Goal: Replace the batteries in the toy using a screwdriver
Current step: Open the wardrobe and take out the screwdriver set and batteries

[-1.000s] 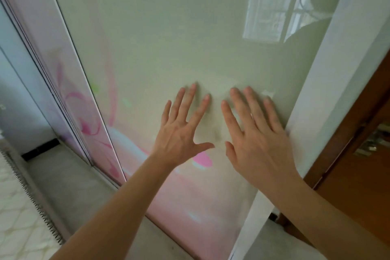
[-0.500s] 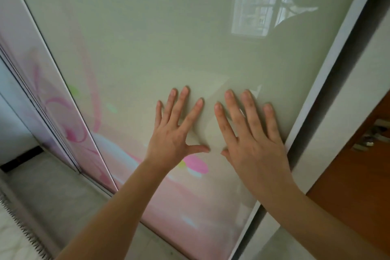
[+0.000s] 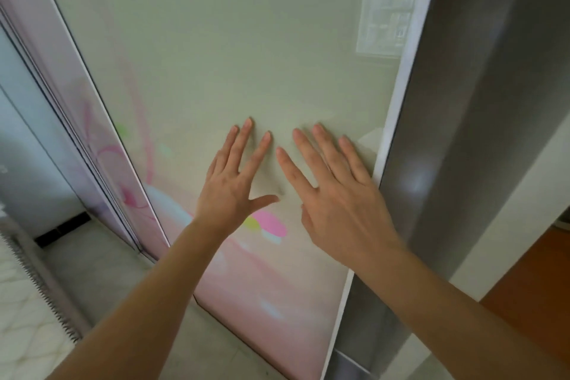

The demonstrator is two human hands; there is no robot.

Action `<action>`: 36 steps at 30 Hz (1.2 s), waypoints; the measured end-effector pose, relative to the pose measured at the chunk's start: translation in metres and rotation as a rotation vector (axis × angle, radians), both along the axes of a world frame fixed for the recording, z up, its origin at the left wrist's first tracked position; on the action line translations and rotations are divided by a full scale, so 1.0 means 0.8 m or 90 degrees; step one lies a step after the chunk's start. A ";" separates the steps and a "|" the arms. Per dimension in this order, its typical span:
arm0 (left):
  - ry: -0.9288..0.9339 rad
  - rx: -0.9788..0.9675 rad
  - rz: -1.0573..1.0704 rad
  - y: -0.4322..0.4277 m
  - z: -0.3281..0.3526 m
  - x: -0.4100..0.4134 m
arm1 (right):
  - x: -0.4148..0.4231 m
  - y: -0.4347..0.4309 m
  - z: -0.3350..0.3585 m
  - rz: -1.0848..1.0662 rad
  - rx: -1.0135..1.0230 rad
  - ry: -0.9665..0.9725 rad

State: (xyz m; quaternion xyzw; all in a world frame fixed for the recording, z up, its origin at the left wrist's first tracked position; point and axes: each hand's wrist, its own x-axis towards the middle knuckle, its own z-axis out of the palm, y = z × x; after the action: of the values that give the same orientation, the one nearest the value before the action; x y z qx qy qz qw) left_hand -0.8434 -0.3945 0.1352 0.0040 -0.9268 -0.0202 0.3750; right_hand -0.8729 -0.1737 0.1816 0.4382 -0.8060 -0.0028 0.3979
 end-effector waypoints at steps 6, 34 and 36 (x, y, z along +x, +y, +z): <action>-0.016 0.032 0.037 0.046 0.005 0.036 | 0.008 0.013 0.031 0.123 -0.184 -0.005; 0.064 0.095 -0.003 0.065 0.034 -0.026 | -0.083 -0.079 0.049 0.362 -0.477 -0.188; 0.069 0.098 -0.004 0.050 0.035 -0.028 | -0.087 -0.095 0.049 0.378 -0.482 -0.177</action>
State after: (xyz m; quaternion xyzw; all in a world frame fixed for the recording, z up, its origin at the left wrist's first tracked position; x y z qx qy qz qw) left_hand -0.8656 -0.3541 0.1631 0.0290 -0.9008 -0.0930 0.4232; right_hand -0.9428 -0.2499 0.2207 0.4699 -0.6362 0.4615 0.4018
